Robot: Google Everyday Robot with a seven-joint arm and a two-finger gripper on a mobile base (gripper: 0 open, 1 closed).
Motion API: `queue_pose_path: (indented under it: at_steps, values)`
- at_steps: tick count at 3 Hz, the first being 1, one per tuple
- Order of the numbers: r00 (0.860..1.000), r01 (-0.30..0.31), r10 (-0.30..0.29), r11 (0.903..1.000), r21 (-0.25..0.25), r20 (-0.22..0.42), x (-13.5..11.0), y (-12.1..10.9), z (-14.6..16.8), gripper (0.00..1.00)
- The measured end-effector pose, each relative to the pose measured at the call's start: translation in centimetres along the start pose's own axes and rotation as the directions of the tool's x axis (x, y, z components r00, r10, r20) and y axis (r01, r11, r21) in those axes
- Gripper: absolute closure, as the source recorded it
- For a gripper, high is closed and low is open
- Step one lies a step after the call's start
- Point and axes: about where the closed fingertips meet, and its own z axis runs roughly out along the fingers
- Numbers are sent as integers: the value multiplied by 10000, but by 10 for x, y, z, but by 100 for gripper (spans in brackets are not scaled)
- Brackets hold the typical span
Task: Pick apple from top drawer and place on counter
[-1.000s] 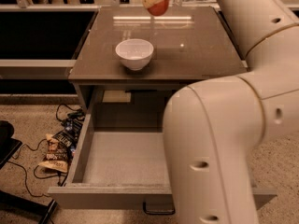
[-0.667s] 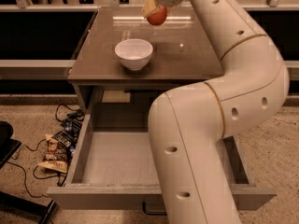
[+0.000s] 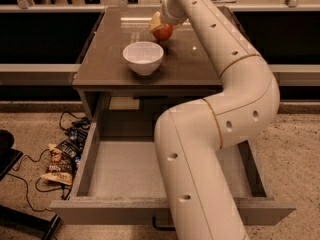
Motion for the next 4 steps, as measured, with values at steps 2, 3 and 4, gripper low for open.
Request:
queue_pose_path:
  at_steps: [2, 3, 4]
  values:
    - [9997, 123, -116, 9994, 316, -217, 11, 4, 33, 100]
    - [9997, 123, -116, 9994, 316, -217, 10, 4, 33, 83]
    - [9996, 125, -118, 9995, 304, -256, 12, 5, 35, 60]
